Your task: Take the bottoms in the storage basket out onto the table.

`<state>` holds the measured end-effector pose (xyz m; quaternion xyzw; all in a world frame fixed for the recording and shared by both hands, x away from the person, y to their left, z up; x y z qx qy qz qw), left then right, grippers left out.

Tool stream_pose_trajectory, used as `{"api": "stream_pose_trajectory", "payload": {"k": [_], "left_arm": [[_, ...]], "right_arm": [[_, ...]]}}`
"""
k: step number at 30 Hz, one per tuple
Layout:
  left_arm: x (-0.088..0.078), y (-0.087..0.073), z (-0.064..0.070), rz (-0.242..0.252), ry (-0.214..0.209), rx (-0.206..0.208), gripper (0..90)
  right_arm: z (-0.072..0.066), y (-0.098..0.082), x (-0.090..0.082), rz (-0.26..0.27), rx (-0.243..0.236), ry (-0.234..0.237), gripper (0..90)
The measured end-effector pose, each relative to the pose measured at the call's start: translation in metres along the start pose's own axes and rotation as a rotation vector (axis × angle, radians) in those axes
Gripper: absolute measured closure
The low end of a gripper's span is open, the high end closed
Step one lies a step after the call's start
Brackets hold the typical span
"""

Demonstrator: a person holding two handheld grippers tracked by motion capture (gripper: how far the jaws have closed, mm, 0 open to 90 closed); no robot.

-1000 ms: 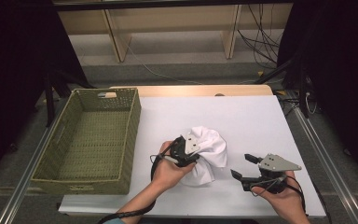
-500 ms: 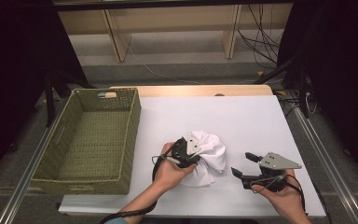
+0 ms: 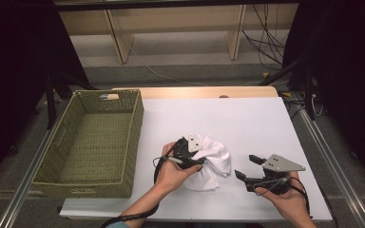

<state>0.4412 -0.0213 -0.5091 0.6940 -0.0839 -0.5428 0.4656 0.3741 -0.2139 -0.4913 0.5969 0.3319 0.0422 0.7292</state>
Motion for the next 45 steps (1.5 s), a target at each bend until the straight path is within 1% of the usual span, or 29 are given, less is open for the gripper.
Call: {"api": "stream_pose_trajectory", "payload": {"k": [4,12,14,16,19,23,27,31,33,40,45], "left_arm": [[-0.007,0.002,-0.005,0.006,0.014,-0.027,30.9],[-0.027,0.008,-0.011,0.035,0.015,-0.058,17.2],[-0.033,0.010,-0.013,0.050,0.015,-0.072,15.9],[-0.038,0.011,-0.015,0.064,0.023,-0.093,15.1],[-0.045,0.012,-0.016,0.068,0.021,-0.092,11.2],[-0.053,0.013,-0.016,0.069,0.015,-0.077,5.6],[-0.060,0.013,-0.016,0.068,0.012,-0.064,2.0],[-0.067,0.013,-0.019,0.062,0.021,-0.047,1.2],[-0.071,0.013,-0.021,0.071,0.023,-0.055,1.3],[-0.086,0.012,-0.026,0.076,0.028,-0.055,1.5],[-0.091,0.010,-0.027,0.078,0.029,-0.058,1.7]], "right_arm": [[0.000,0.000,0.000,0.000,-0.003,0.001,23.5],[0.001,-0.001,0.000,-0.008,-0.001,-0.006,23.5],[0.001,-0.001,0.000,-0.008,-0.001,-0.007,23.5],[0.001,-0.001,0.001,-0.003,0.000,-0.011,23.5],[0.002,-0.001,0.001,-0.004,0.001,-0.015,23.5],[0.002,-0.001,0.001,-0.003,0.001,-0.019,23.5],[0.002,-0.001,0.001,-0.002,0.000,-0.021,23.5],[0.002,-0.001,0.002,-0.002,0.000,-0.020,23.5],[0.002,-0.002,0.002,-0.004,-0.001,-0.020,23.5],[0.003,-0.002,0.002,-0.004,0.001,-0.018,23.5],[0.003,-0.002,0.001,-0.007,-0.002,-0.020,23.5]]}}
Point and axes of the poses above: each handheld gripper's, and its own axes: x roughly forward along the jaws, y roughly out of its top, z roughly to its right, the point moved 8 cm from there along x, roughly forward along the jaws, and after that the axes turned 11 degrees about -y, right-handed, at the moved point
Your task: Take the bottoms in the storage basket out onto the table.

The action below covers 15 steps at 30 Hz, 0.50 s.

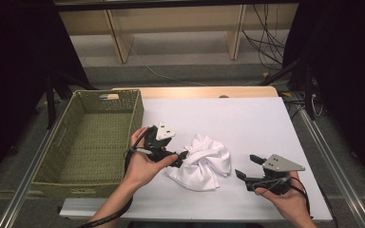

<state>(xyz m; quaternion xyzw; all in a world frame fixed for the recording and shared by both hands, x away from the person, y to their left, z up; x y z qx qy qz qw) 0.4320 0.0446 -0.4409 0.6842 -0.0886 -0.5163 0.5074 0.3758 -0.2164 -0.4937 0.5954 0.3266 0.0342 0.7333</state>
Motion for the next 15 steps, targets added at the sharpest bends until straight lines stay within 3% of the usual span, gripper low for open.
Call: {"api": "stream_pose_trajectory", "payload": {"k": [15], "left_arm": [[-0.020,-0.002,-0.004,0.024,-0.024,-0.026,1.8]], "right_arm": [[0.000,-0.001,-0.001,-0.005,0.004,0.002,23.5]]}}
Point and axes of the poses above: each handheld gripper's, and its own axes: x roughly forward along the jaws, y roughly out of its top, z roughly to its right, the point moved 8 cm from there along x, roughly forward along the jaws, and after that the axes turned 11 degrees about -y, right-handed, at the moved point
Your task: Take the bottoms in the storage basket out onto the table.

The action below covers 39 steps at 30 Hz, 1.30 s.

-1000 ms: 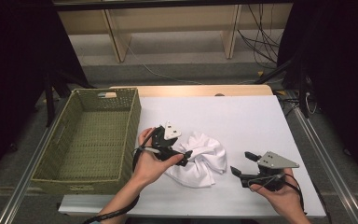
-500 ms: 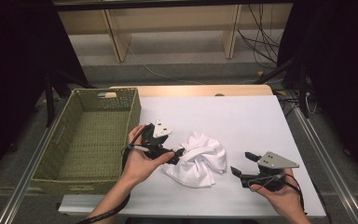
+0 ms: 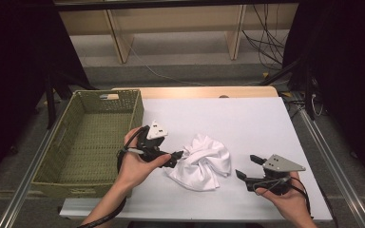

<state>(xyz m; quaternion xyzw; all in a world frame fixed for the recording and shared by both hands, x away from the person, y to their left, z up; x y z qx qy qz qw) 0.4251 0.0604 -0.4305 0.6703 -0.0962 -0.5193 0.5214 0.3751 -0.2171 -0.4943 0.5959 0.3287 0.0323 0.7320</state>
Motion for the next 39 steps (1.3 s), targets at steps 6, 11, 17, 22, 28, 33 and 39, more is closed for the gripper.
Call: {"api": "stream_pose_trajectory", "payload": {"k": [6,11,17,22,28,33,39], "left_arm": [[-0.009,-0.002,-0.002,0.010,0.009,0.000,1.8],[-0.016,-0.006,-0.003,0.027,0.003,-0.007,2.2],[-0.028,-0.012,-0.008,0.044,0.007,-0.016,2.9],[-0.036,-0.019,-0.013,0.051,0.011,-0.025,3.0],[-0.043,-0.025,-0.018,0.057,0.018,-0.034,3.0],[-0.048,-0.028,-0.021,0.060,0.030,-0.040,3.0],[-0.050,-0.032,-0.023,0.055,0.042,-0.040,3.2]], "right_arm": [[0.000,-0.001,0.000,-0.006,0.002,-0.001,23.5],[0.000,-0.001,0.000,-0.007,0.001,-0.001,23.5],[0.001,-0.001,0.001,-0.003,0.000,0.001,23.5],[0.000,-0.002,0.001,-0.007,-0.003,0.003,23.5],[-0.001,-0.002,0.002,-0.009,-0.001,0.004,23.5],[0.000,-0.002,0.001,-0.008,-0.001,0.004,23.5],[0.000,-0.003,0.001,-0.009,-0.004,0.004,23.5]]}}
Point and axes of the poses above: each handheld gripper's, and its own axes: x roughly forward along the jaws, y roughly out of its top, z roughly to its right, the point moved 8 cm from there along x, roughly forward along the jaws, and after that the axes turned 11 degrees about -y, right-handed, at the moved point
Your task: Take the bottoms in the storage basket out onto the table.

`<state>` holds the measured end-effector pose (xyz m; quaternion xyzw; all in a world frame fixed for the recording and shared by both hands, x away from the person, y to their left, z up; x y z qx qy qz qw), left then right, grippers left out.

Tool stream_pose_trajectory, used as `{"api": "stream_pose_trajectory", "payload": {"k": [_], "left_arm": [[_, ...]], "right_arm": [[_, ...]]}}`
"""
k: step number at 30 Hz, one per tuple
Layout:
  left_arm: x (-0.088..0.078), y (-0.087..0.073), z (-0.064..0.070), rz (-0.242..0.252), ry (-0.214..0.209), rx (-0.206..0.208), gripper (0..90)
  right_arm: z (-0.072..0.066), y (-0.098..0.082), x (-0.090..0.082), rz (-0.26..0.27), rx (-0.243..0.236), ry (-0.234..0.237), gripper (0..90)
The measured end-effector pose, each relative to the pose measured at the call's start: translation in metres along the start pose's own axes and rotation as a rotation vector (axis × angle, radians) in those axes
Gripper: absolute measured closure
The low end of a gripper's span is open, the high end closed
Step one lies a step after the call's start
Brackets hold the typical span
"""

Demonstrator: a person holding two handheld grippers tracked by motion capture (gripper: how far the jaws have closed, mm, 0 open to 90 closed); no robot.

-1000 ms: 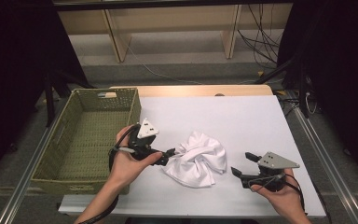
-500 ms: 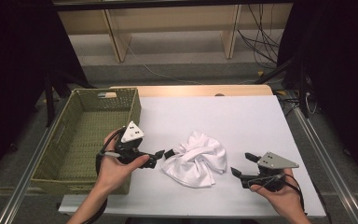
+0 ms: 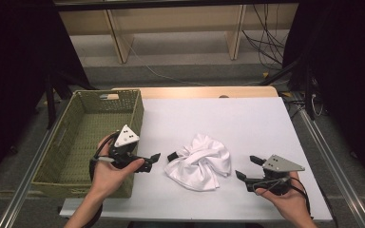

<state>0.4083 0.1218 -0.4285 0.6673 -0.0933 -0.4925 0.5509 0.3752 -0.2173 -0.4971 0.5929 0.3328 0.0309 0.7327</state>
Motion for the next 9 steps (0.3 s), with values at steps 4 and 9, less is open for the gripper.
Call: {"api": "stream_pose_trajectory", "payload": {"k": [4,9], "left_arm": [[-0.0010,0.0001,0.0000,-0.001,0.005,0.004,3.2],[-0.0012,0.0002,-0.0013,-0.002,0.010,0.004,3.2]], "right_arm": [[-0.0001,-0.0005,0.0002,-0.004,0.004,0.000,23.5],[0.0010,-0.0006,0.0002,-0.002,0.001,-0.002,23.5]]}}
Point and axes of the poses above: each handheld gripper's, and its own axes: x roughly forward along the jaws, y roughly out of its top, z roughly to its right, the point moved 8 cm from there along x, roughly forward along the jaws, and after that the axes turned 11 degrees about -y, right-handed, at the moved point
